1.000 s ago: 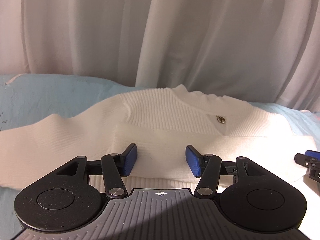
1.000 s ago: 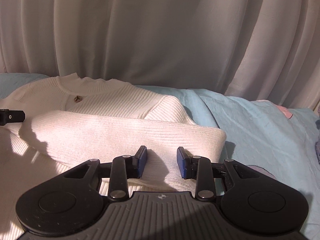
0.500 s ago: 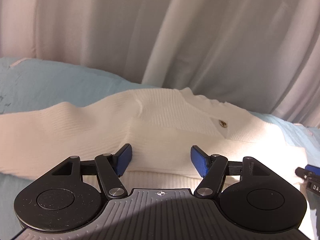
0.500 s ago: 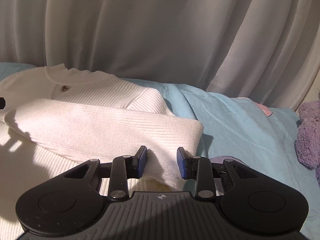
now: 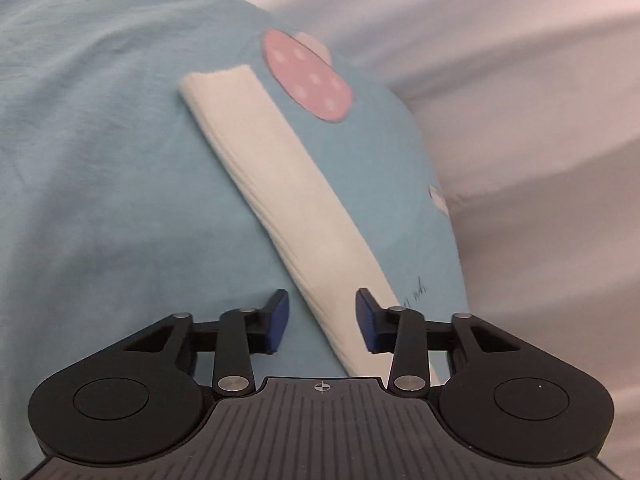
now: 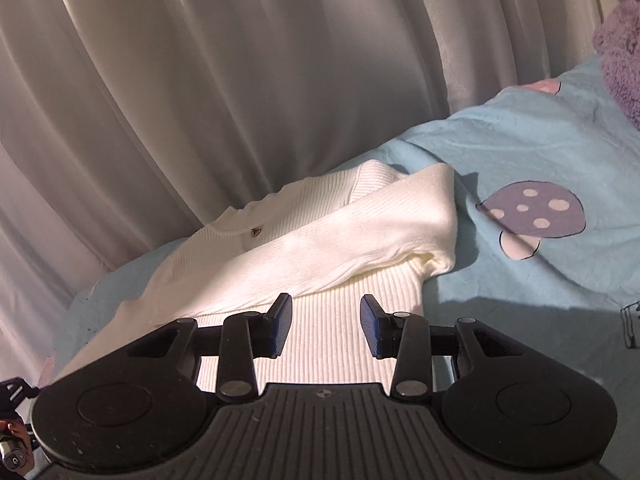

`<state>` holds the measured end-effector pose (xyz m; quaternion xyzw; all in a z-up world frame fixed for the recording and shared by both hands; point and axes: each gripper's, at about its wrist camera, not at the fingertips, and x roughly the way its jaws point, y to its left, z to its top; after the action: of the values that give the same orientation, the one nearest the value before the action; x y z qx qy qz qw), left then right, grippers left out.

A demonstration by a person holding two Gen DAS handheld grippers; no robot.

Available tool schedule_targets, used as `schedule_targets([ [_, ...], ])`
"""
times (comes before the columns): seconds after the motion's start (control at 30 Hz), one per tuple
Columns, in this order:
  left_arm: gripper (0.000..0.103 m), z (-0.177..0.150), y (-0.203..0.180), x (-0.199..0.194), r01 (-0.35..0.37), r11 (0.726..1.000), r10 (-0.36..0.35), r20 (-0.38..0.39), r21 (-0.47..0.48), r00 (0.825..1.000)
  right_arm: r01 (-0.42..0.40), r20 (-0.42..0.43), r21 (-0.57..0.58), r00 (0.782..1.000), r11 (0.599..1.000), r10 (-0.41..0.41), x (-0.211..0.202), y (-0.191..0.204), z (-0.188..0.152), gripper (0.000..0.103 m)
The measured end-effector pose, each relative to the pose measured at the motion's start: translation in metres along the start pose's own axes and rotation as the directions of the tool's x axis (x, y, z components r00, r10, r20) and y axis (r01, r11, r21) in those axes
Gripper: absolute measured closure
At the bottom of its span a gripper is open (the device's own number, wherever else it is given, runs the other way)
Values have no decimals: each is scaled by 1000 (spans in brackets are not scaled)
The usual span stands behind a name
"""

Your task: Fold small clothes

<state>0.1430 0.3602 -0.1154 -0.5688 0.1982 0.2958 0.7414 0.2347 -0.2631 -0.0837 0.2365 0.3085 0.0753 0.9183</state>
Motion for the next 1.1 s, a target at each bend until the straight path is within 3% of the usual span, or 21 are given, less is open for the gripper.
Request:
schedule_targets([
  [0.17, 91, 34, 31, 12, 61, 978, -54, 40, -199, 998, -23, -8, -6, 1000, 1000, 23, -1, 9, -1, 70],
  [0.23, 91, 43, 45, 18, 103, 953, -96, 40, -284, 995, -18, -13, -18, 1000, 1000, 18, 0, 11, -2, 70],
  [0.33, 93, 51, 52, 22, 124, 934, -118, 37, -336, 992, -19, -22, -17, 1000, 1000, 19, 0, 11, -3, 71],
  [0.4, 94, 51, 43, 19, 93, 954, -85, 40, -285, 996, -18, -22, -20, 1000, 1000, 17, 0, 10, -3, 71],
  [0.5, 94, 39, 9, 8, 37, 997, -31, 82, -74, 996, -16, -16, -11, 1000, 1000, 16, -2, 7, -4, 71],
  [0.6, 95, 6, -44, -5, 102, 979, -116, 70, 176, 991, -20, -7, -3, 1000, 1000, 20, -4, 5, -5, 71],
  [0.63, 95, -12, -65, -9, 134, 954, -151, 41, 268, 988, -26, -4, 1, 1000, 1000, 26, -4, 4, -5, 71],
  [0.7, 95, -66, -110, -16, 220, 857, -225, -46, 466, 973, -44, 1, 10, 999, 999, 44, -5, 2, -7, 71],
  [0.73, 95, -94, -128, -19, 273, 797, -256, -109, 539, 961, -50, 1, 10, 999, 999, 50, -4, 2, -7, 71],
  [0.83, 93, -190, -169, -23, 452, 587, -288, -348, 672, 892, -58, 2, -5, 998, 998, 58, -2, 3, -9, 71],
  [0.87, 83, -220, -175, -21, 484, 528, -266, -405, 698, 875, -60, -2, -10, 998, 998, 60, 0, 3, -9, 71],
  [0.9, 58, -246, -178, -19, 504, 476, -235, -449, 720, 862, -65, -13, -15, 998, 998, 64, 2, 3, -8, 71],
  [0.93, 47, -271, -176, -17, 494, 448, -183, -464, 745, 866, -63, -24, -18, 998, 998, 62, 4, 4, -8, 71],
  [1.03, 45, -310, -162, -13, 449, 392, -62, -464, 803, 884, -91, -66, -7, 994, 996, 90, 16, 5, -6, 71],
  [1.1, 39, -308, -149, -14, 388, 414, -29, -414, 823, 910, -119, -97, 5, 988, 993, 119, 27, 8, -4, 71],
])
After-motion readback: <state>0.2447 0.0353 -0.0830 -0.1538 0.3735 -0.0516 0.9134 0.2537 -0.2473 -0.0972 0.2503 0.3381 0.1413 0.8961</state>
